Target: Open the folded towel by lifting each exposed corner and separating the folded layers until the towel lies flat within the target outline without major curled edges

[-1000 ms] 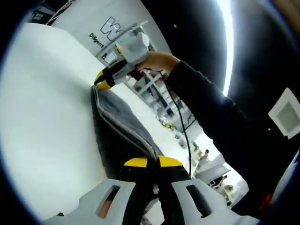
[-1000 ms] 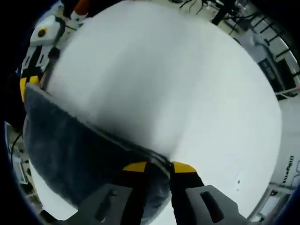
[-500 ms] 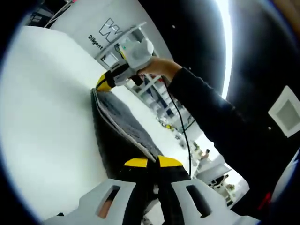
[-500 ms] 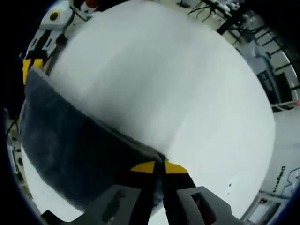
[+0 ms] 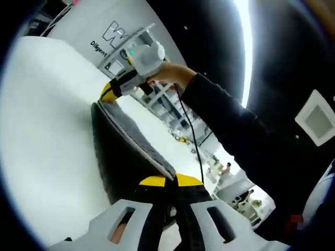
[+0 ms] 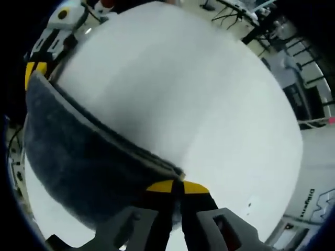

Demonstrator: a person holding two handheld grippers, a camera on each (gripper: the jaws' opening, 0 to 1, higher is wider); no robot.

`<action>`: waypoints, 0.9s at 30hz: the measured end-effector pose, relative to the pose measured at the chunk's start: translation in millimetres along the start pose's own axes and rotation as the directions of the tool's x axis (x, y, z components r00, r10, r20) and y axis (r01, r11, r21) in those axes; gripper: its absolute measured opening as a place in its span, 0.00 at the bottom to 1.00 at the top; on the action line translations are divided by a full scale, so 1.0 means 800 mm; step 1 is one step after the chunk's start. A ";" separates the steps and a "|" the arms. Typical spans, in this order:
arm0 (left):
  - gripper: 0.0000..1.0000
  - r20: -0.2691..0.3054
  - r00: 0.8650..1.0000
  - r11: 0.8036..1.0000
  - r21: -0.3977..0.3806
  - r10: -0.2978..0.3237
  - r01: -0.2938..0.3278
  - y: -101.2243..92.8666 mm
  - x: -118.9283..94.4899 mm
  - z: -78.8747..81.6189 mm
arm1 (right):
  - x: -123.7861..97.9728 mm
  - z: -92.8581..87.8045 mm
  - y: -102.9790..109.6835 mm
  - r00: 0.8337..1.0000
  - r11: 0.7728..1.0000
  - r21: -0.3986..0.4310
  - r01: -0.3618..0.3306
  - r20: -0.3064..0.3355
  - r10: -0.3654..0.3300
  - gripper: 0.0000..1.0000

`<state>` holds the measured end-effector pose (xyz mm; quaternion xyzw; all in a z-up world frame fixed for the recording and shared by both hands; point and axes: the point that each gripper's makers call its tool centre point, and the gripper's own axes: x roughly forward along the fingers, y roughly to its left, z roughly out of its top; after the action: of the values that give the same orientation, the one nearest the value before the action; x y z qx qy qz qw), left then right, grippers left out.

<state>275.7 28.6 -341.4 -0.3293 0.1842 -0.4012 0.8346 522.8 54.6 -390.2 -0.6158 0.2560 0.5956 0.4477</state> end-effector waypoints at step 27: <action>0.03 -0.013 0.998 0.998 0.003 -0.060 0.060 -0.027 0.012 -0.009 | 0.004 0.000 0.008 0.997 0.997 -0.037 0.070 0.018 -0.069 0.00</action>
<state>266.1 8.2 -331.8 -0.3308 0.1791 -0.4285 0.8215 518.0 52.5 -395.2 -0.6276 0.2195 0.5896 0.4586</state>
